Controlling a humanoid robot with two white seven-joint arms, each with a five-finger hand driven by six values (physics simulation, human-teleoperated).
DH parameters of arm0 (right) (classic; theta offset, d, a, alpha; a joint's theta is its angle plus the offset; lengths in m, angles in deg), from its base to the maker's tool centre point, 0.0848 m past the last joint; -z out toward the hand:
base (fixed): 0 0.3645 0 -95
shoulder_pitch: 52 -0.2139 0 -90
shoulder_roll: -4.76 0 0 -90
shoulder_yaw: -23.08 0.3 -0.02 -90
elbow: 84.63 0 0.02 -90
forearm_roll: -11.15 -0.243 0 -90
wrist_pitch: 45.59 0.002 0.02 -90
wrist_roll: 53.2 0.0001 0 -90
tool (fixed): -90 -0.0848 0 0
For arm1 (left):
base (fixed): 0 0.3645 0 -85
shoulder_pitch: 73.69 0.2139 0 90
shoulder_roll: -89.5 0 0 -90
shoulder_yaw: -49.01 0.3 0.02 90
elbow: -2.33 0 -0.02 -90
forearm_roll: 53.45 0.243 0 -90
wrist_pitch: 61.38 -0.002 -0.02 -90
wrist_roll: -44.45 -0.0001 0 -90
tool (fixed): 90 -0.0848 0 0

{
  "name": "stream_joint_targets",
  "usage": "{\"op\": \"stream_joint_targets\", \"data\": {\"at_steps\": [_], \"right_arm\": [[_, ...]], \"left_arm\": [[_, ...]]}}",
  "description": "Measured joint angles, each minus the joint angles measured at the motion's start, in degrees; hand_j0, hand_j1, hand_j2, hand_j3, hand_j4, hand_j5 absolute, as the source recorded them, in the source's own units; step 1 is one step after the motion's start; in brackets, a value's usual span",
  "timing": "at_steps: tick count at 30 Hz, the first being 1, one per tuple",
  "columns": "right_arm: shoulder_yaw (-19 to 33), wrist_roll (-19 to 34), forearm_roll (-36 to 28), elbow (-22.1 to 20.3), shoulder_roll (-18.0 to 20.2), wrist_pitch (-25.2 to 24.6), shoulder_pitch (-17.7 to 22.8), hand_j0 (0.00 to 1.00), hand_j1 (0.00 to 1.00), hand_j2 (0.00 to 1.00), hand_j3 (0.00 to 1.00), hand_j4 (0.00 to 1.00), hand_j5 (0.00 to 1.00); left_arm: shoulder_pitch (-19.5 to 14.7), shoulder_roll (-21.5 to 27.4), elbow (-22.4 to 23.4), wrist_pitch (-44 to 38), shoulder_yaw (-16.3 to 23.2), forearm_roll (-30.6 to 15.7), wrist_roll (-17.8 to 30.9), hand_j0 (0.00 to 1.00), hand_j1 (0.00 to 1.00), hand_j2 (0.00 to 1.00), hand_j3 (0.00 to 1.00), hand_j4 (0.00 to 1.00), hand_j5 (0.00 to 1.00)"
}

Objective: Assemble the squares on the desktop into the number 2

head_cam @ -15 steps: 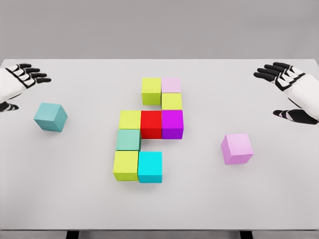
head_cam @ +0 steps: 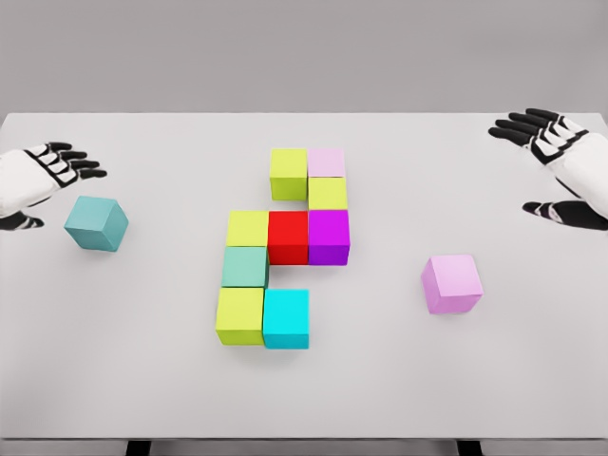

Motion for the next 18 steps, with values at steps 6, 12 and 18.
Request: {"op": "stream_joint_targets", "data": {"at_steps": [6, 12, 18], "right_arm": [[1.2, 9.5, -1.9, -0.2, 0.3, 0.0, -4.0, 1.00, 1.00, 1.00, 1.00, 1.00, 1.00], [0.0, 20.0, 2.2, -0.3, 1.4, 0.1, -8.8, 1.00, 1.00, 1.00, 1.00, 1.00, 1.00], [-8.8, 21.4, 6.8, -0.3, 5.3, 0.1, -14.2, 0.99, 0.99, 0.99, 0.99, 0.99, 0.99]], "left_arm": [[-2.8, 0.0, 0.0, 0.0, 3.9, -0.8, 0.0, 1.00, 1.00, 1.00, 1.00, 1.00, 1.00], [-2.9, -0.2, 0.0, 0.0, 6.3, -0.7, 0.1, 1.00, 1.00, 1.00, 1.00, 1.00, 1.00], [-3.3, -0.1, -0.2, 0.0, 7.2, -0.6, 0.2, 1.00, 1.00, 1.00, 1.00, 1.00, 1.00]]}}
